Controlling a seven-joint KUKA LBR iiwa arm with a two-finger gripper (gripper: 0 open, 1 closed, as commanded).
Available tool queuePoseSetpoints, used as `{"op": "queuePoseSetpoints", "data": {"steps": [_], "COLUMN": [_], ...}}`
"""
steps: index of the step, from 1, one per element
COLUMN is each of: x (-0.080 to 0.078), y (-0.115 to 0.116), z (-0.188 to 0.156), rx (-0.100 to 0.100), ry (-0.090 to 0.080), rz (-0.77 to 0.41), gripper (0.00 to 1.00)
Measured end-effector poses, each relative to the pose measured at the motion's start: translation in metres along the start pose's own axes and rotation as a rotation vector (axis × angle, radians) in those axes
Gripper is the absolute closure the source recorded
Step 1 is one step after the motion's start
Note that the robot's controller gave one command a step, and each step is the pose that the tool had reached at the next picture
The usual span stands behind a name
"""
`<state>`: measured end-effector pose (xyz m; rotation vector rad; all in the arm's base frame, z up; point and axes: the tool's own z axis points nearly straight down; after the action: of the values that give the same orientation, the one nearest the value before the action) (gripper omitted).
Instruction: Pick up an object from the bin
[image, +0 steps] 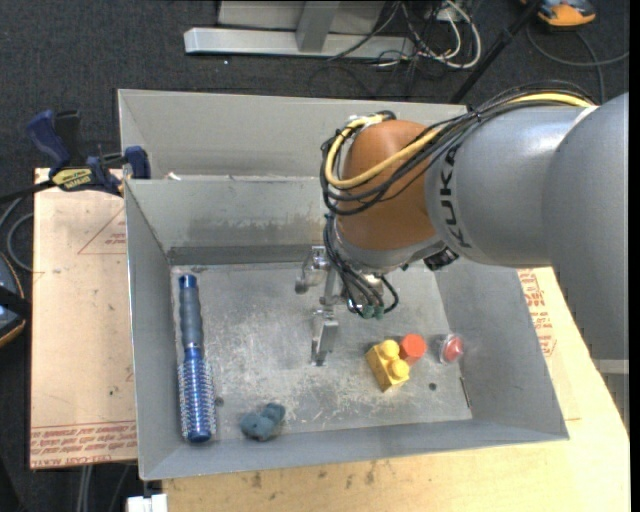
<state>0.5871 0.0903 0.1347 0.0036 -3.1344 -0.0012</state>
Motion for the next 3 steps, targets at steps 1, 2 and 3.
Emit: {"op": "queuePoseSetpoints", "data": {"steps": [1, 2, 3], "x": [0.038, 0.084, 0.081], "y": [-0.06, -0.142, -0.137], "z": [-0.031, 0.053, 0.049], "rx": [0.002, 0.003, -0.001], "ry": [-0.007, 0.002, -0.007], "rz": [0.078, 0.162, 0.154], "gripper": [0.0, 0.0, 1.0]}}
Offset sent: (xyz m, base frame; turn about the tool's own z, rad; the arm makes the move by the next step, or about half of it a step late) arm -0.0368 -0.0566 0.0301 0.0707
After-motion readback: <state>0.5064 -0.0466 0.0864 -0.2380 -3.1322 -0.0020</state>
